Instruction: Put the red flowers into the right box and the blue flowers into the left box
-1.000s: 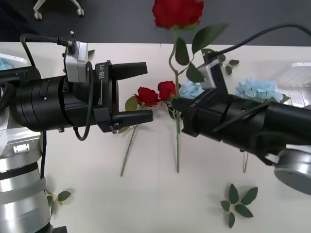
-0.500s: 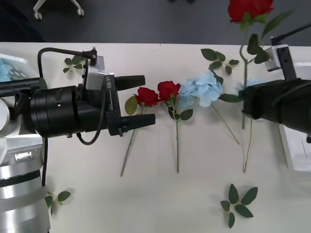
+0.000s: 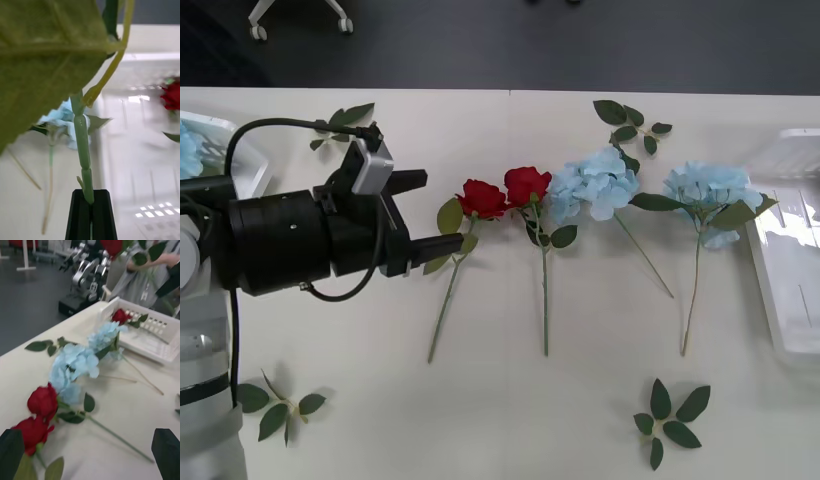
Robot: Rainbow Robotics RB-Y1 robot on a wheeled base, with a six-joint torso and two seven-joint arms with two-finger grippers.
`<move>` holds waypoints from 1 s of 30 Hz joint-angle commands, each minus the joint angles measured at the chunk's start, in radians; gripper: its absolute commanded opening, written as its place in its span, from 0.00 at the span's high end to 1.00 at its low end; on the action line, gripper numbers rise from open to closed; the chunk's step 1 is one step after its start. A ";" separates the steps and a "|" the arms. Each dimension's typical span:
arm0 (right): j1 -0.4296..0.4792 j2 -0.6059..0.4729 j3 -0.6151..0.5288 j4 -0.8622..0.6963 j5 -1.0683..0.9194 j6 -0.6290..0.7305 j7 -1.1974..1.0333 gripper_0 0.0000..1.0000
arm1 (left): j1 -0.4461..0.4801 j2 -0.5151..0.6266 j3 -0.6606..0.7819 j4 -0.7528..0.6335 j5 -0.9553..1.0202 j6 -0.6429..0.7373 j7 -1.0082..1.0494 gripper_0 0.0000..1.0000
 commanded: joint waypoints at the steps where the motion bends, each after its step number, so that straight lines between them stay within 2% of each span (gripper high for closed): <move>1: 0.025 -0.046 -0.026 0.077 0.050 0.023 -0.009 1.00 | 0.009 0.082 0.009 -0.068 -0.056 -0.005 0.248 0.00; 6: 0.068 -0.077 -0.023 0.219 0.116 -0.030 0.002 1.00 | 0.013 0.136 -0.003 -0.073 -0.151 -0.002 0.488 0.00; 16: 0.160 -0.112 -0.022 0.393 0.176 -0.196 0.010 1.00 | 0.015 0.139 -0.083 -0.123 -0.449 0.036 0.826 0.00; 20: 0.161 -0.114 0.001 0.437 0.199 -0.244 0.019 1.00 | 0.009 0.141 -0.133 -0.125 -0.556 0.047 0.933 0.00; 24: 0.149 -0.117 0.052 0.491 0.205 -0.376 0.011 1.00 | -0.005 0.139 -0.211 -0.125 -0.693 0.047 1.032 0.00; 30: 0.128 -0.117 0.073 0.499 0.211 -0.411 0.019 1.00 | -0.051 0.139 -0.320 -0.105 -0.846 0.125 1.124 0.00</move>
